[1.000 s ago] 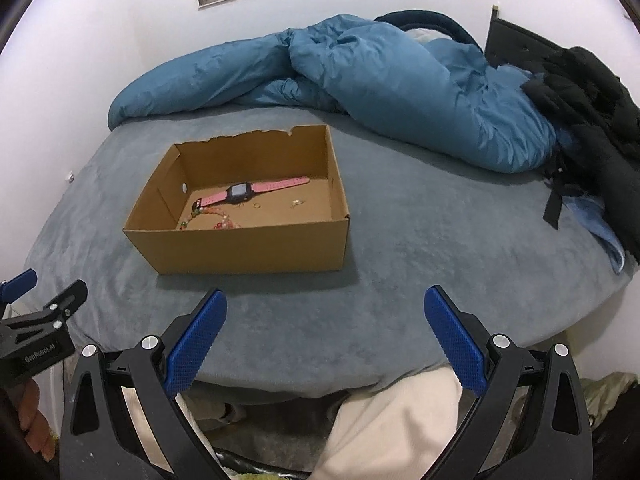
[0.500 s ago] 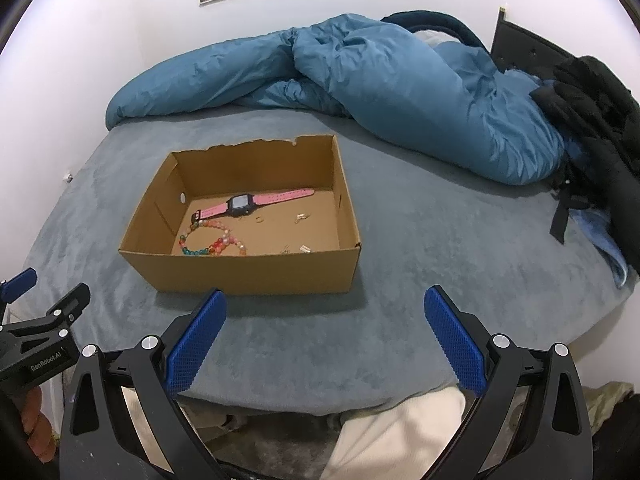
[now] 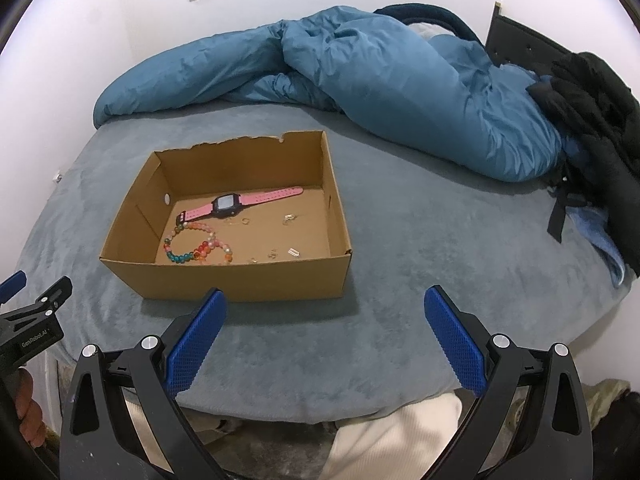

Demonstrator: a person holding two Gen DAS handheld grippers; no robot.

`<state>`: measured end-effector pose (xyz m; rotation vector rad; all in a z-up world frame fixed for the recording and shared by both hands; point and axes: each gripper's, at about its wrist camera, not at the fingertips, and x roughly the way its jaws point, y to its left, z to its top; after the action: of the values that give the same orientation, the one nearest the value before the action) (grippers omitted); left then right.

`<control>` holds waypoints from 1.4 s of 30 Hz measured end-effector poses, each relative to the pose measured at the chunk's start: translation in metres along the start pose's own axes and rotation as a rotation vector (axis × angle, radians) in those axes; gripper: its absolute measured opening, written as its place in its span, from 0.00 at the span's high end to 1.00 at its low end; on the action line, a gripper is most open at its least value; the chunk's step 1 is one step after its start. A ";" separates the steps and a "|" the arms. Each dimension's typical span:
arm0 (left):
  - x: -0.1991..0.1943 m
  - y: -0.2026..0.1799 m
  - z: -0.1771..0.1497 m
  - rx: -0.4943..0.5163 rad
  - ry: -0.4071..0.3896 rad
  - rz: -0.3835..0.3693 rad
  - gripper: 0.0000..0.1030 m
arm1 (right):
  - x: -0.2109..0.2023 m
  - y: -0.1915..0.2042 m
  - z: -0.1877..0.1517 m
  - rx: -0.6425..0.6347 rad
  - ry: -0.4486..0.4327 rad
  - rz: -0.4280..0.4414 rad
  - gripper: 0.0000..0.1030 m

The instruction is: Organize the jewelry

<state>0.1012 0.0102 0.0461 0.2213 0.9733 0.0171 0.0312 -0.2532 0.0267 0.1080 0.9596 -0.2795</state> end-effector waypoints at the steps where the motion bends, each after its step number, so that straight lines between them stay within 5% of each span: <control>1: 0.001 0.001 -0.001 -0.002 0.001 0.002 0.05 | 0.001 0.000 0.000 0.000 0.002 0.000 0.08; 42: -0.002 0.007 0.001 -0.030 -0.004 0.003 0.05 | 0.003 -0.002 -0.007 0.023 0.012 -0.002 0.08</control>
<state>0.1016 0.0163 0.0495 0.1950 0.9681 0.0343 0.0269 -0.2541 0.0202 0.1294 0.9688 -0.2923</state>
